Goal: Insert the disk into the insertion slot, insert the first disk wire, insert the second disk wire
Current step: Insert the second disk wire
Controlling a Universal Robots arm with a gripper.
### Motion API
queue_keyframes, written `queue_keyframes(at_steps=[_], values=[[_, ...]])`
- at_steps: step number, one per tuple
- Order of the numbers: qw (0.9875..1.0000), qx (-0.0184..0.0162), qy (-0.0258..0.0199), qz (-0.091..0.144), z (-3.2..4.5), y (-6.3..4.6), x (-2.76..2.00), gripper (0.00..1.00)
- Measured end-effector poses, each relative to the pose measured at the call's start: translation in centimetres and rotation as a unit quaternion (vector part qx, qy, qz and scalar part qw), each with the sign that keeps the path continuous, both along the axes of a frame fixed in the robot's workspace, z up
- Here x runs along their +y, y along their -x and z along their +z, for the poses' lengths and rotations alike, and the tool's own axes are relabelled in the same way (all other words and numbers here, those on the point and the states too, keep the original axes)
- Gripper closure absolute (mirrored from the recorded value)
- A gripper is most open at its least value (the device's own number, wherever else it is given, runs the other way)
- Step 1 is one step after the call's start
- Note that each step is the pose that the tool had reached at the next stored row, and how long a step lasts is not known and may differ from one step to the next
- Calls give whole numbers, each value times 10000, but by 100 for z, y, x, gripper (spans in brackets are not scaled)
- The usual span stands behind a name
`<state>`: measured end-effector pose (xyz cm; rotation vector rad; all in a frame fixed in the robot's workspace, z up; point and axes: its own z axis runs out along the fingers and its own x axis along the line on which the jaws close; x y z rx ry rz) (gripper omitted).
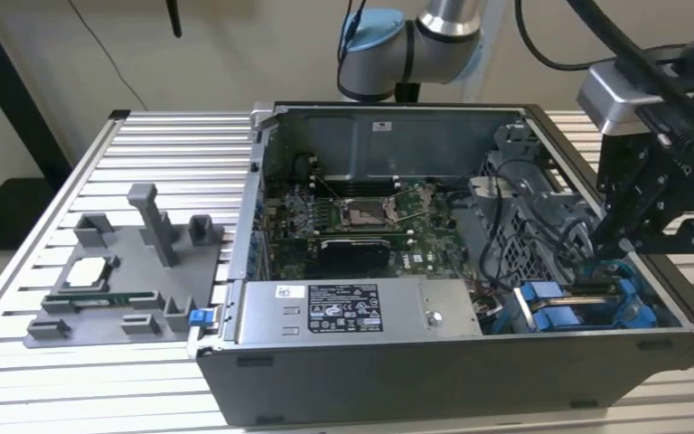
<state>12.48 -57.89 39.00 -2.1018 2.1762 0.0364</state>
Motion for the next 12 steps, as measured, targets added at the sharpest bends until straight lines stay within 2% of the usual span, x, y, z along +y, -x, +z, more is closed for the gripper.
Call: queue_keyframes(at_steps=[4,7,12], values=[[10000,56,5,0,85,-3,0,0],[10000,57,4,-1,127,-3,0,0],[10000,63,4,0,128,-3,0,0]])
